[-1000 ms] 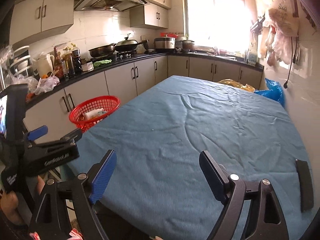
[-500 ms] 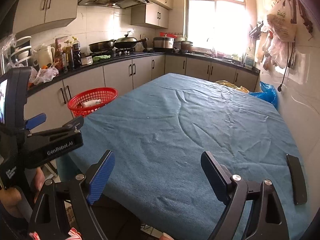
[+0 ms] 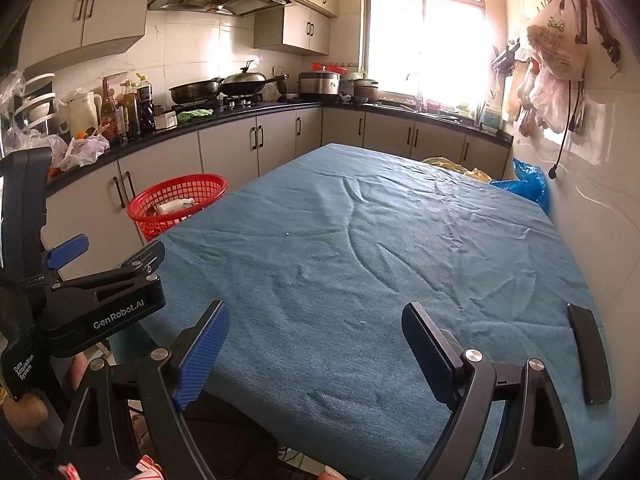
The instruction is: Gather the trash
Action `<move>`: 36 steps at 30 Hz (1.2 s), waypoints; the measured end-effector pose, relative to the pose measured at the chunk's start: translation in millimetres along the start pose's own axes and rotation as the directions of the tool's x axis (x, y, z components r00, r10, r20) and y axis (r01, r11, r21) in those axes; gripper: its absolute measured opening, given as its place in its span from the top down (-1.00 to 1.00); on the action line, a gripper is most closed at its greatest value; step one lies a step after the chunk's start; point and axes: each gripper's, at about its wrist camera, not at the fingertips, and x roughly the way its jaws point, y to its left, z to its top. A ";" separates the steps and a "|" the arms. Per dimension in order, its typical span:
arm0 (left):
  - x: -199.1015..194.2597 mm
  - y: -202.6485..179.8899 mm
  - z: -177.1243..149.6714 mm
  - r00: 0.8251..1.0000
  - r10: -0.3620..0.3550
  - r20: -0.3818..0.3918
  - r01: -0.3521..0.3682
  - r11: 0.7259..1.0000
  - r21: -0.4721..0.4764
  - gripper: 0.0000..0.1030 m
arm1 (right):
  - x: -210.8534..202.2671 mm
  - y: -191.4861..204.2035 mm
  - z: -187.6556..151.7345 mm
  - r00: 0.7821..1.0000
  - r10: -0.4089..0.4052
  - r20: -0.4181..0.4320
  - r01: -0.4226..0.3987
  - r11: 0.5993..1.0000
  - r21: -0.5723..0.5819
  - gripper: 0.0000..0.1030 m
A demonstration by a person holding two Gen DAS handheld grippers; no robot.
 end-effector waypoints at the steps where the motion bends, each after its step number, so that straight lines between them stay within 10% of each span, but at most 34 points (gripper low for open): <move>1: 0.1 -0.3 -0.1 1.000 0.001 0.000 -0.001 1.000 0.001 -0.97 | 0.1 -0.6 0.0 1.000 0.000 0.000 0.000 1.000 -0.001 -0.76; 36: 22.5 -2.1 -18.9 0.999 0.032 -0.030 -0.031 0.999 0.037 -0.97 | 0.6 2.5 -2.0 1.000 -0.021 -0.007 0.021 0.999 -0.036 -0.77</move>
